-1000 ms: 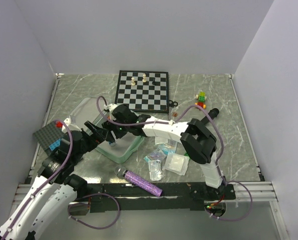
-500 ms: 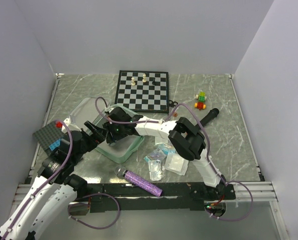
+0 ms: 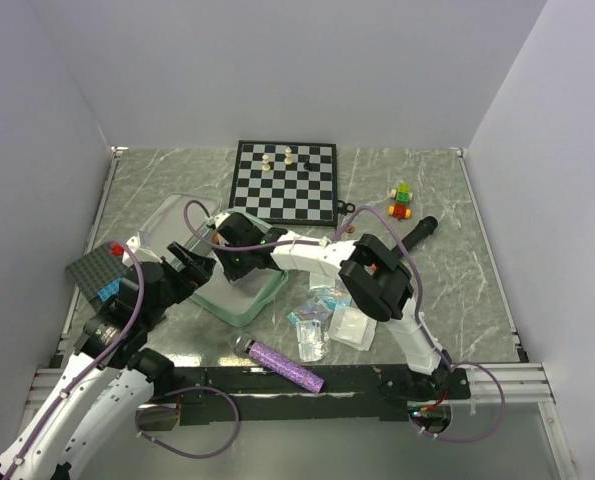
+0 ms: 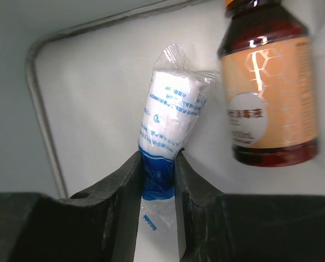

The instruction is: Organize the medicine kit

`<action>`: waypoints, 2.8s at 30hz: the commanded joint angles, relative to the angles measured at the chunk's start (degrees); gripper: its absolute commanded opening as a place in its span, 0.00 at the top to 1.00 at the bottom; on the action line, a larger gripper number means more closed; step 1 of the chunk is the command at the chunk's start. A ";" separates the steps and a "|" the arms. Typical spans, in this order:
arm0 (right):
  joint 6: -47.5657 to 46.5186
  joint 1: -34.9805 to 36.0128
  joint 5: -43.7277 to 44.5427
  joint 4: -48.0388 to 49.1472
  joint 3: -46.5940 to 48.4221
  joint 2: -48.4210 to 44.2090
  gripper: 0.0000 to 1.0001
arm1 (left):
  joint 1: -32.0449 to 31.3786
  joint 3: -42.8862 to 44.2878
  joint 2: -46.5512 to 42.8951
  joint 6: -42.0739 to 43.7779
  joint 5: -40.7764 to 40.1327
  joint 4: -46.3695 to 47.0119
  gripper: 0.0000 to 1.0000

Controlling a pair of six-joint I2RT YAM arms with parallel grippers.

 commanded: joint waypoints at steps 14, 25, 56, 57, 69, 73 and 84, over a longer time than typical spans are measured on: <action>-23.58 -0.90 1.70 -9.44 14.55 2.36 0.51 | -0.14 1.43 -0.79 -0.49 -1.14 -0.22 0.01; -15.68 -0.90 4.68 -2.51 5.44 -5.97 0.25 | -0.13 1.69 -0.88 -0.40 -1.23 -0.40 0.01; 6.30 -1.25 -2.52 4.44 -0.21 0.26 0.85 | -0.05 1.17 -0.27 -0.48 -0.88 0.13 0.01; 7.17 -1.60 -2.26 5.05 -0.38 0.34 0.85 | -0.05 1.17 -0.18 -0.49 -0.88 0.13 0.01; 10.00 -3.36 -0.76 6.55 1.02 0.00 0.81 | -0.05 1.08 0.00 -0.31 -0.97 0.22 0.01; 9.38 -3.27 -2.78 10.15 -1.52 -3.60 0.73 | -0.05 1.17 -0.44 -0.31 -0.97 0.04 0.01; 6.04 -4.76 0.81 10.52 -11.44 -20.82 0.38 | -0.05 0.99 -0.79 -0.13 -0.53 0.48 0.01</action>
